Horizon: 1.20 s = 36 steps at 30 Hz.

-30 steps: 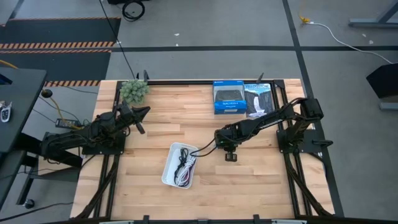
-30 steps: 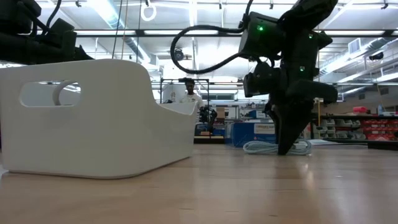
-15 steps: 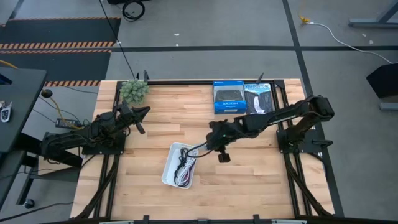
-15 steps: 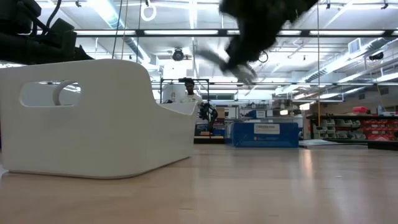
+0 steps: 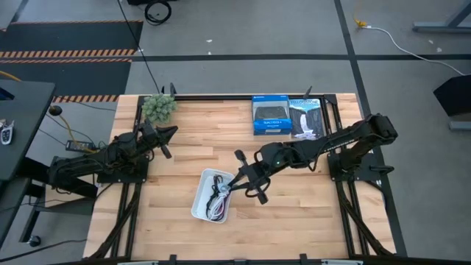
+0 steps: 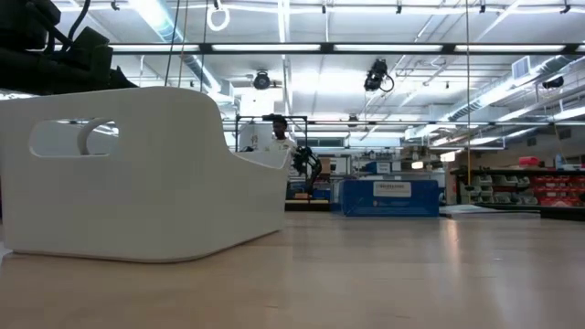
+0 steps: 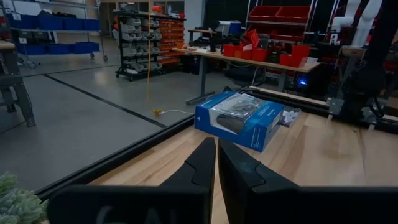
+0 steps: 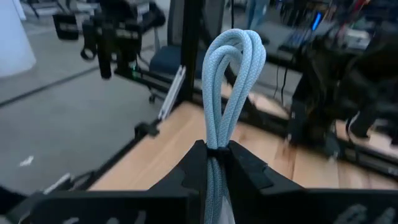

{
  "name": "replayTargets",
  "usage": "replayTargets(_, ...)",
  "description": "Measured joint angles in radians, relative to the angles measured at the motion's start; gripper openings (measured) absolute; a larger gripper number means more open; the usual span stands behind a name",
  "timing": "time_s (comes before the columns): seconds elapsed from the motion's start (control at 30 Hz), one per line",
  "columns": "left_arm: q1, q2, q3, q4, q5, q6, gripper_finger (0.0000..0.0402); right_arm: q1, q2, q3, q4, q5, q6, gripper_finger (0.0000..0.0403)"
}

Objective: Pick and place USB-C Cables
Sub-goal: Put the blue charger cable into the white bin

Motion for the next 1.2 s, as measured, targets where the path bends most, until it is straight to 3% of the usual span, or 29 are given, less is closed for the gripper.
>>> replayTargets(0.3, 0.0, 0.0, 0.0, 0.0, 0.0, 0.0, 0.0025, 0.056, 0.0, 0.056, 0.053, 0.014, 0.0, 0.0049)
replayTargets(0.57, 0.0, 0.003, 0.0, 0.003, 0.0, 0.0, 0.0025, 0.097, 0.098, 0.196, 0.042, 0.034, -0.055, 0.0049)
replayTargets(0.87, 0.0, 0.018, 0.0, -0.003, 0.001, 0.0, 0.0025, 0.092, 0.323, 0.418, -0.262, 0.006, -0.001, 0.0049)
replayTargets(1.07, 0.0, 0.018, 0.0, 0.0, 0.001, 0.0, 0.0025, 0.089, 0.429, 0.505, -0.371, -0.011, -0.138, 0.0049)
replayTargets(1.2, 0.0, 0.018, 0.0, -0.001, 0.0, 0.0, 0.0025, 0.089, 0.462, 0.518, -0.375, 0.04, -0.218, 0.0049)
